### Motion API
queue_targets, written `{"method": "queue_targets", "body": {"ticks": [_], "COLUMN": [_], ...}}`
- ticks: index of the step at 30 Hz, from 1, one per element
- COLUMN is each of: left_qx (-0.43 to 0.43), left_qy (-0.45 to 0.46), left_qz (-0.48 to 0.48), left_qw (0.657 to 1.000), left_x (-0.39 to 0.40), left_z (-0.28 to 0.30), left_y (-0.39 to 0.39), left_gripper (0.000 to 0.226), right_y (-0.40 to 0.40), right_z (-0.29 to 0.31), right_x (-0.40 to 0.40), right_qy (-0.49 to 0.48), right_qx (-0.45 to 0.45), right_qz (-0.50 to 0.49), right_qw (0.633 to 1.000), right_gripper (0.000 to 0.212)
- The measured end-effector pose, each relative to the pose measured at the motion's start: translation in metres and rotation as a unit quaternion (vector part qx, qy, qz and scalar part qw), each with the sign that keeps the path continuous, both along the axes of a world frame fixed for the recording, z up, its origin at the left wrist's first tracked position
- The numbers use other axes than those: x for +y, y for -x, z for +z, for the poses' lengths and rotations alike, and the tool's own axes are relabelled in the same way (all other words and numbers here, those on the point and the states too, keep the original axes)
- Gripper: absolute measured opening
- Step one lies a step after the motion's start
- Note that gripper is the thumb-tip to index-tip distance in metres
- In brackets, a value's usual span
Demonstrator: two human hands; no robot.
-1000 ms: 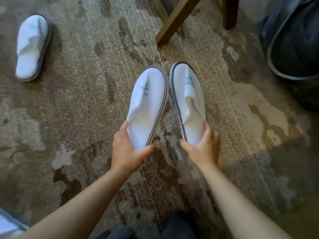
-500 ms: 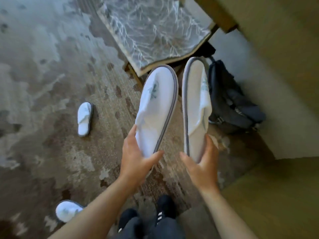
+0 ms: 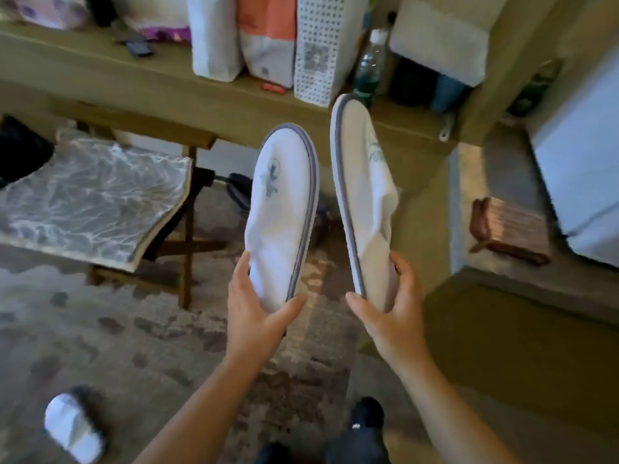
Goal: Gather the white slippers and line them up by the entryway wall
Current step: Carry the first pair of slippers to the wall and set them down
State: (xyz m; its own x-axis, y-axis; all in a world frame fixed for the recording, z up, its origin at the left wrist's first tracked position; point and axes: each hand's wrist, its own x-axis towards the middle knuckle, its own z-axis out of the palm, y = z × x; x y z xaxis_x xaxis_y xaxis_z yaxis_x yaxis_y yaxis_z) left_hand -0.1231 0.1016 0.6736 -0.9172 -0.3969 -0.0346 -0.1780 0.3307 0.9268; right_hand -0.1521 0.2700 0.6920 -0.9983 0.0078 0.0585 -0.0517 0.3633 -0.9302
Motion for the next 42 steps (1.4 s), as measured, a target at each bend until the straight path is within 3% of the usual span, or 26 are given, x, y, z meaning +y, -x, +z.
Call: {"method": "queue_targets", "body": {"ticks": [6, 13, 17, 25, 31, 42], "left_qx": [0.037, 0.063, 0.056, 0.017, -0.002, -0.027], "left_qy": [0.01, -0.01, -0.036, -0.064, -0.06, -0.031], "left_qz": [-0.222, -0.449, -0.526, -0.627, -0.678, -0.651], "left_qw": [0.974, 0.891, 0.848, 0.776, 0.733, 0.758], "left_x": [0.13, 0.34, 0.463, 0.654, 0.764, 1.005], "left_z": [0.038, 0.055, 0.056, 0.05, 0.023, -0.002], "left_y": [0.014, -0.045, -0.107, -0.218, -0.248, -0.226], "left_gripper": [0.097, 0.1, 0.1, 0.099, 0.093, 0.089], "right_y": [-0.075, -0.21, -0.291, -0.418, -0.456, -0.44], "right_z": [0.032, 0.042, 0.044, 0.04, 0.017, -0.001], "right_x": [0.133, 0.297, 0.392, 0.525, 0.618, 0.873], "right_qy": [-0.008, -0.023, -0.031, -0.002, 0.02, -0.006], "right_qx": [0.023, 0.04, 0.043, 0.031, 0.027, -0.02], "right_qz": [-0.25, -0.49, -0.575, -0.671, -0.719, -0.698], "right_qw": [0.968, 0.87, 0.817, 0.74, 0.694, 0.716], "right_gripper": [0.073, 0.073, 0.076, 0.077, 0.075, 0.072]}}
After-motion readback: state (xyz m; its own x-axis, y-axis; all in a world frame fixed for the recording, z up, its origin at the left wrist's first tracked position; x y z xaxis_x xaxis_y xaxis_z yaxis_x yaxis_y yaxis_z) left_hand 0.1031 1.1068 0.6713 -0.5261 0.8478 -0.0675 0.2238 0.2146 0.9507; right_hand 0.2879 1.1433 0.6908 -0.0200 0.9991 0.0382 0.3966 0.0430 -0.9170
